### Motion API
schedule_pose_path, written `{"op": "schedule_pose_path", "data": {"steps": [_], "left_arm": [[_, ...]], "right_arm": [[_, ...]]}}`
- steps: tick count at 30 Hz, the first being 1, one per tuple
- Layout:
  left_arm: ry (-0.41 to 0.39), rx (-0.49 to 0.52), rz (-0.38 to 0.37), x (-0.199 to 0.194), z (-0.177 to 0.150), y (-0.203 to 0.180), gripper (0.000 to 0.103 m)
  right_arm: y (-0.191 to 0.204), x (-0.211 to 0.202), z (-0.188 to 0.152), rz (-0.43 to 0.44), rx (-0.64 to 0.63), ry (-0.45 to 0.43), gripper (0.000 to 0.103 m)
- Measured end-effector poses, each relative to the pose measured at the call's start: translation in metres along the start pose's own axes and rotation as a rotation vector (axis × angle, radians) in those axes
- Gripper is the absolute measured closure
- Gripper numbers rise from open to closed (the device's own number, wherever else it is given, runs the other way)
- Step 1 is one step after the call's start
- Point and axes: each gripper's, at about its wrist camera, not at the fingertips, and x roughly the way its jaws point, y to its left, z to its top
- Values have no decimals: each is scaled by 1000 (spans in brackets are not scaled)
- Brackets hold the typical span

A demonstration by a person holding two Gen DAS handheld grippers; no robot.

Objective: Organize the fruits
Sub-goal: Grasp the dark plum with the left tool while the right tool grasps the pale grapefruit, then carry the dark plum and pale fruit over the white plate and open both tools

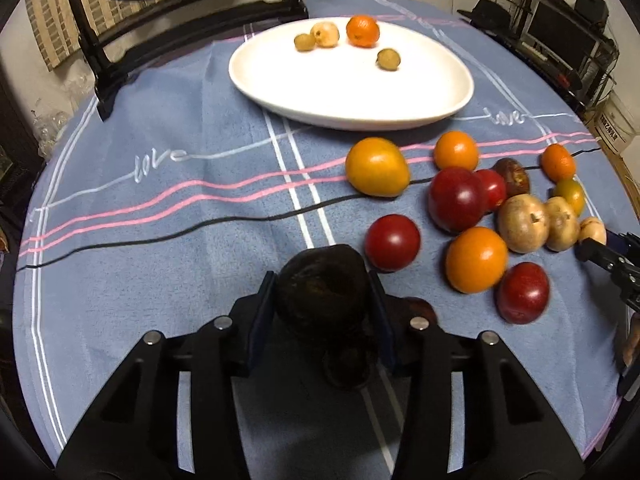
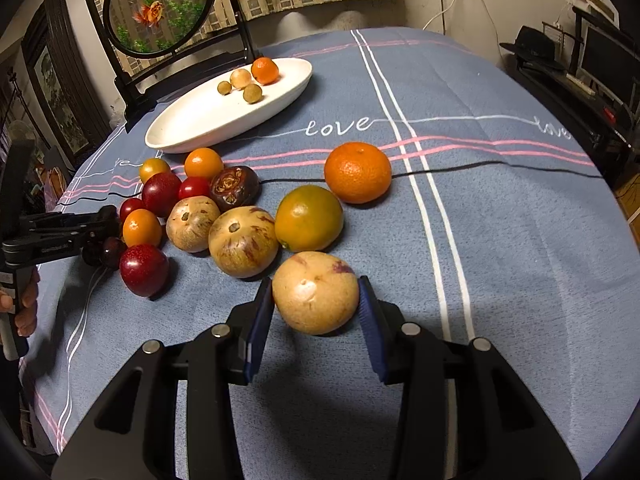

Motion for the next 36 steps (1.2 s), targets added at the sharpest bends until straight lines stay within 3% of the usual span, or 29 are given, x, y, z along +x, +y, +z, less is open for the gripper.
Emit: {"op": "schedule_pose_path", "data": {"steps": [9,20,27,36], "left_arm": [[-101,-36,-46,-47,9,4,58],[-224,-8,-61,-89,64,-10,58],[-240,-31,-38,-65,120,-6,58],[-164,-127,-28,22,174,21,58]], "right_arm": [[7,-29,14,-29,-51,-81,61],[54,-69,88,-43,-266,-246,61],[87,-24,148,-37,-362,-210,61],[93,78,206,-75,-363,-111,61]]}}
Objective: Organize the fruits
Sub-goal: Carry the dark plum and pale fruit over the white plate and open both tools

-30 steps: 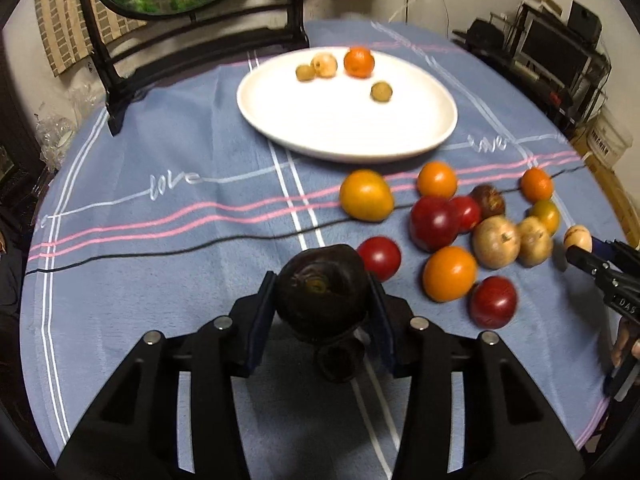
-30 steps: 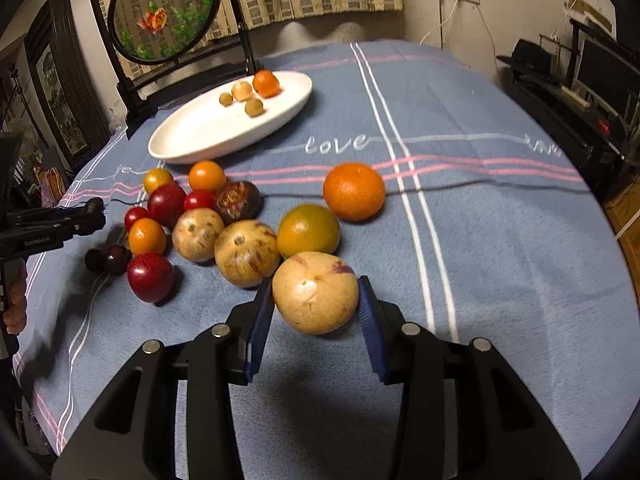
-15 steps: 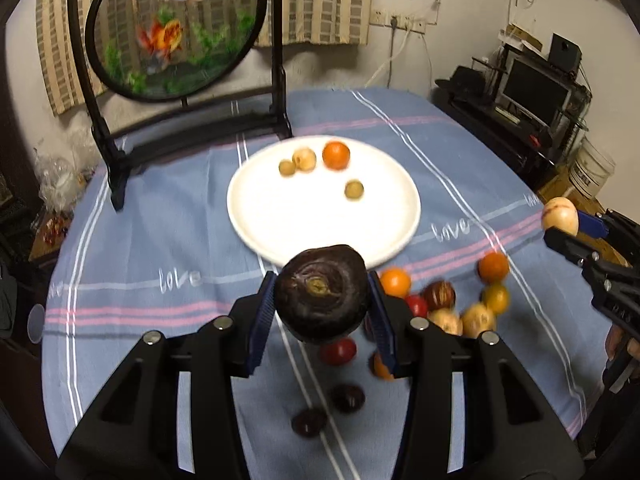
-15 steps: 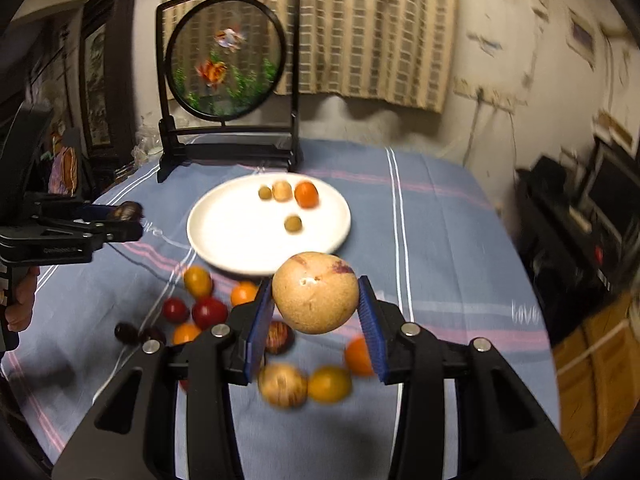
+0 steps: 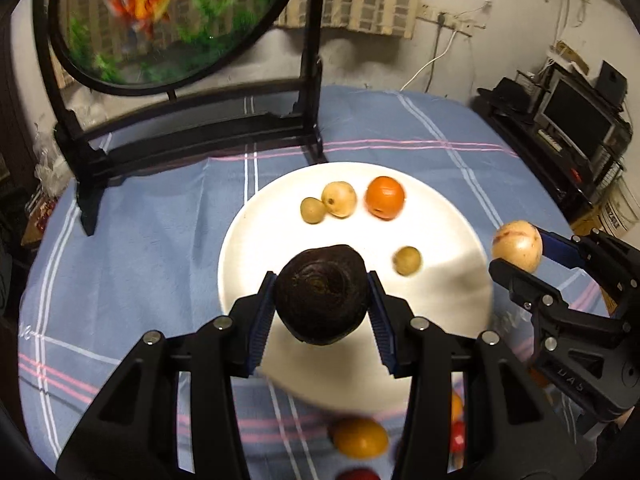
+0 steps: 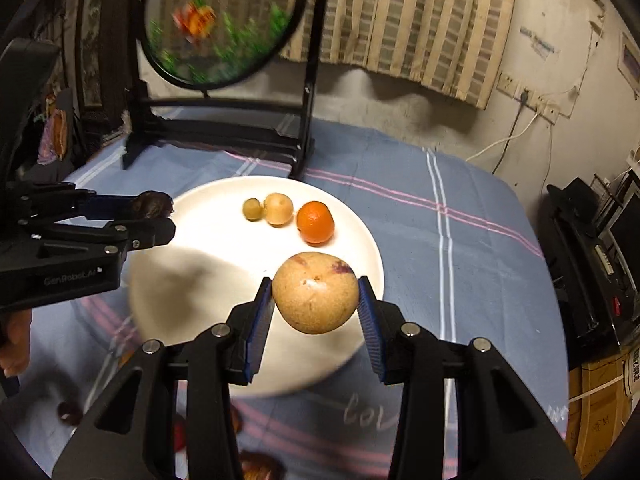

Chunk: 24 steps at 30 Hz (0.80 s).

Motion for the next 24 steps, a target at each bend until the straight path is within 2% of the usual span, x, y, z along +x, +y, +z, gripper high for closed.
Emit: {"op": "schedule_pose_path", "data": {"steps": [6,9,14,17,19,21,22,24], "left_arm": [[52,-19,36,52,10,16,58],[75,-32,50,70,12,22,58],[87,-34,68,84,14,26,58],[82,-51,74,89,18,29,58],[83,-68,79,91,22,30,57],[55,-80,89,87,25,31,48],[39,-82,98,83,26,32,37],[4,-83,105,69,27,32,32]], "right_arm": [[-16,56,12,-14,33,57,61],[-28,80,15,10,70,91,61],[-37,108,19,21,117,123,61],[-38,119,21,58,144,147,59],[-35,119,22,34,132,144,57],[-33,115,23,26,129,134,50],[-32,111,23,22,129,120,47],[-33,97,22,13,125,85,45]]}}
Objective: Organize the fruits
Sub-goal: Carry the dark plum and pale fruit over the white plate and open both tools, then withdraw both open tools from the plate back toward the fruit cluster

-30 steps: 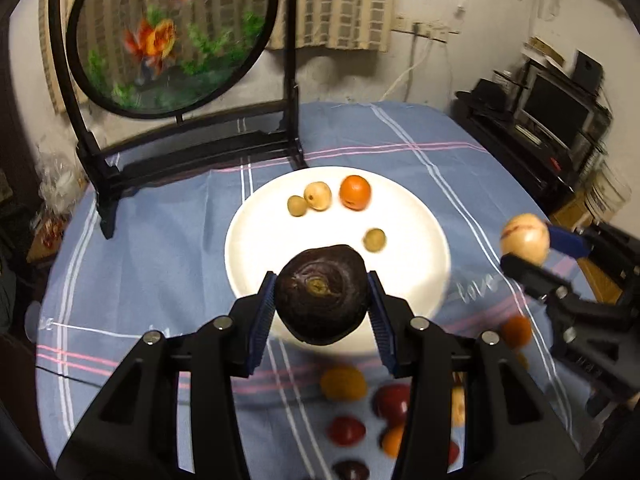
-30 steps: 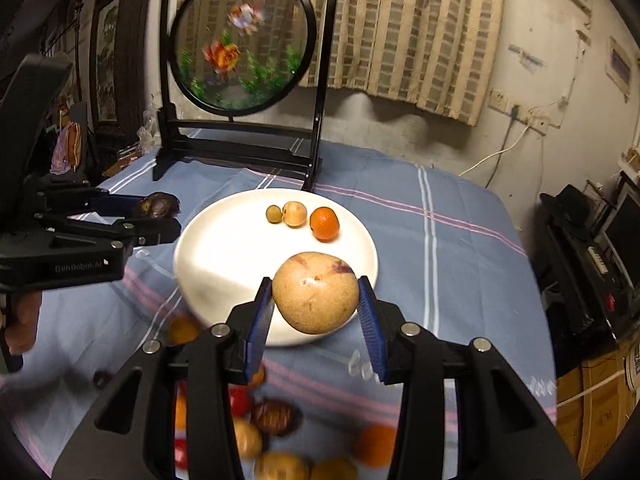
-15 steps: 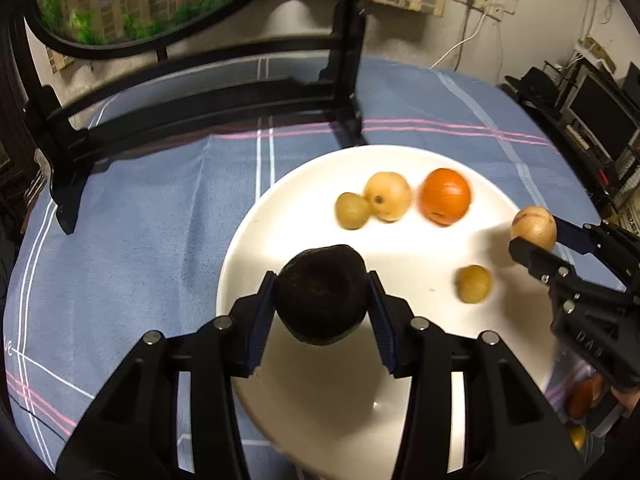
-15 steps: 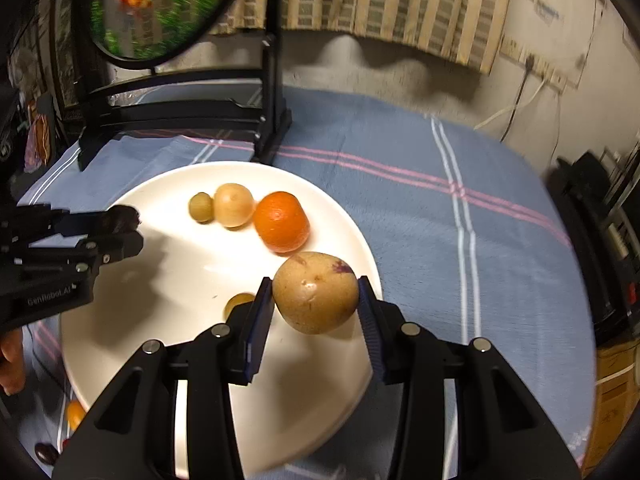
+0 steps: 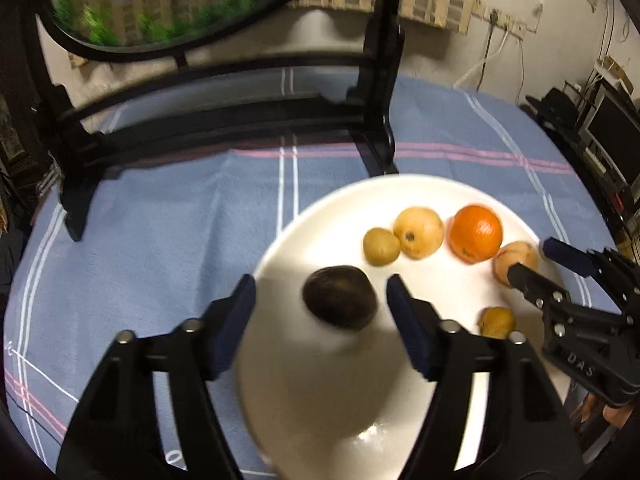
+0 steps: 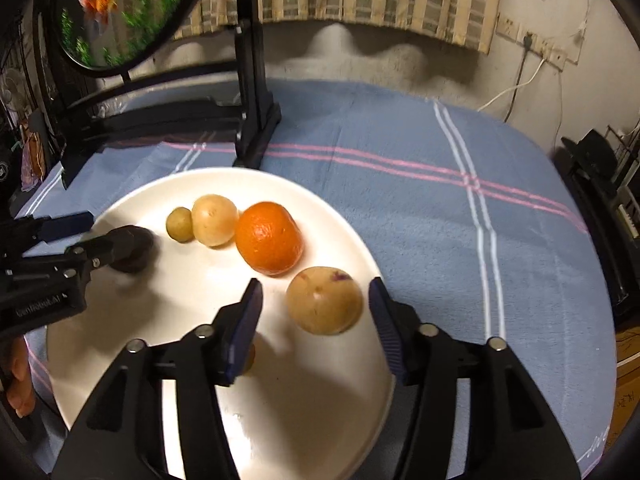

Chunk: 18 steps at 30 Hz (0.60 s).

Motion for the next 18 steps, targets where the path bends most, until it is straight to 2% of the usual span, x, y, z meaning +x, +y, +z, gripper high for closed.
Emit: {"op": "schedule_pose_path", "data": {"steps": [4,8,11,14,18], "left_arm": [[-47,12,-1,-31,0,-1,31],[-77,41,-17,-63,-12,-7,22],[-102,57,-29,-87,-25,-12,19],[-126,30,-50,-109,-43,-12,15],[-139,35,-75,-132,-70,-16,15]], "right_arm": [[-7,-20,-5,19,25,-22,45],[-17,-48,-14,47,67,-47,45],[-21,-70,-27,60,87,-61,45],[-22,-94,-43,73,90,-70,42],[-20,-128,-67,90,88,-100,40]]}}
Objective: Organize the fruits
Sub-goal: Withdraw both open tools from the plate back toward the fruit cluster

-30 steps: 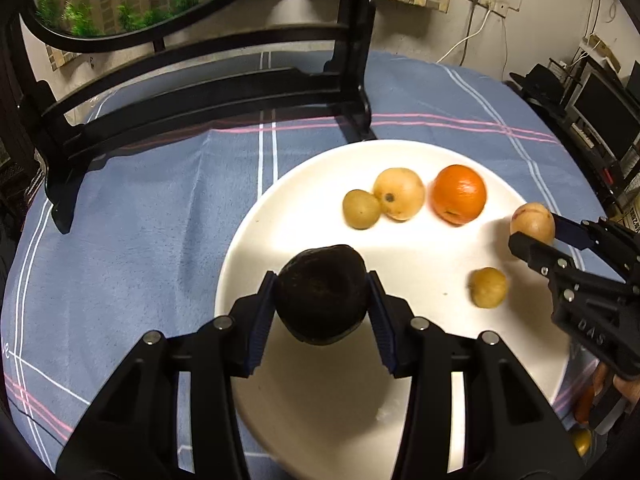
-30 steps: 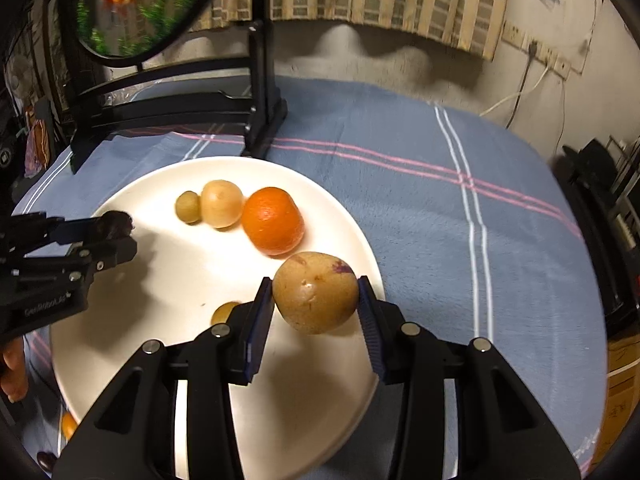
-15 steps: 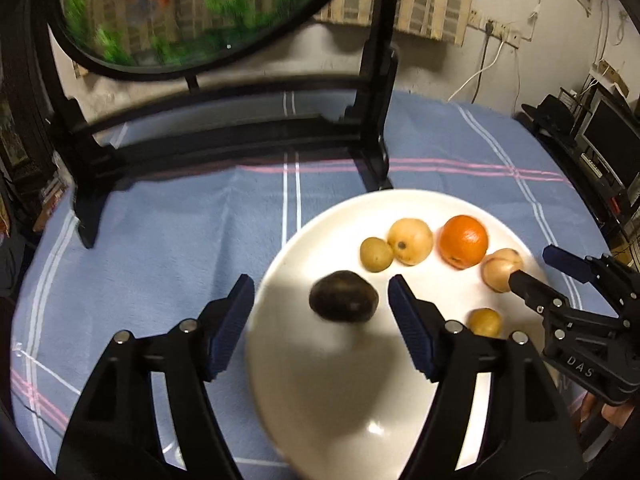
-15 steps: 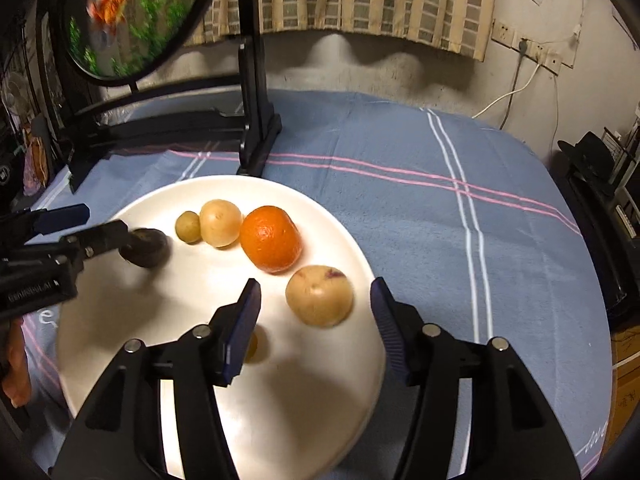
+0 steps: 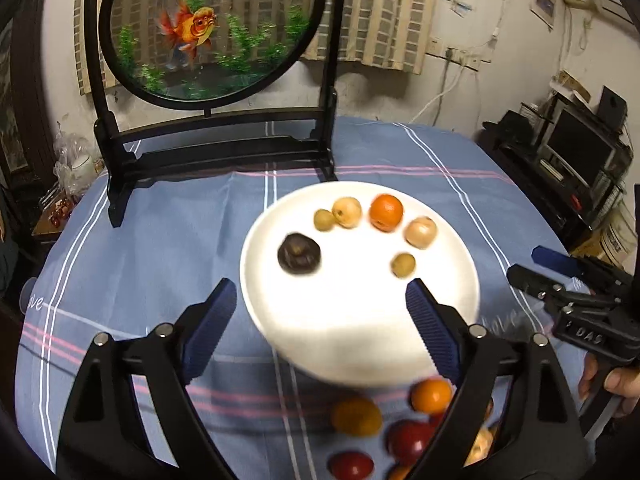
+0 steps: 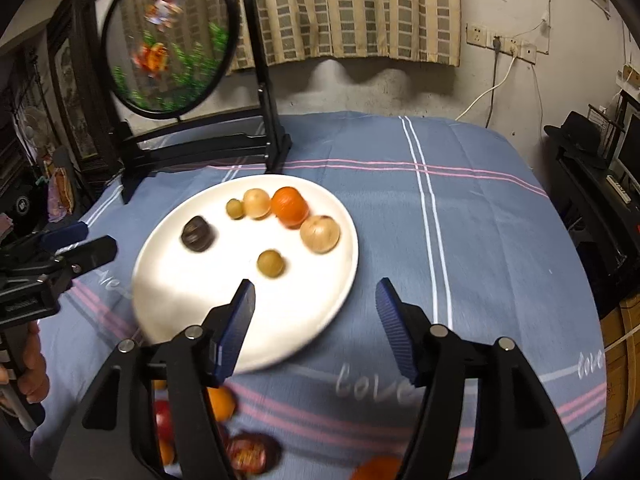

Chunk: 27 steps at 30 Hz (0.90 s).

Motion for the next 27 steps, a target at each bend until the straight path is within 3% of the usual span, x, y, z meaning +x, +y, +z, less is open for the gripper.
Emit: {"op": "schedule_pose_path", "data": {"steps": [10,17,27], "left_arm": [[-4,8,-21,-55,-58,-11,11],[40,-44,-57,-68,-106,-8,11],[57,43,-42,-80,-146,-24,11]], "right_arm": [[18,-73,-85,-10,-71,-64,39],[27,-82,-134,26,-55,-17,39],[8,-96,-178,28,26,21,39]]}}
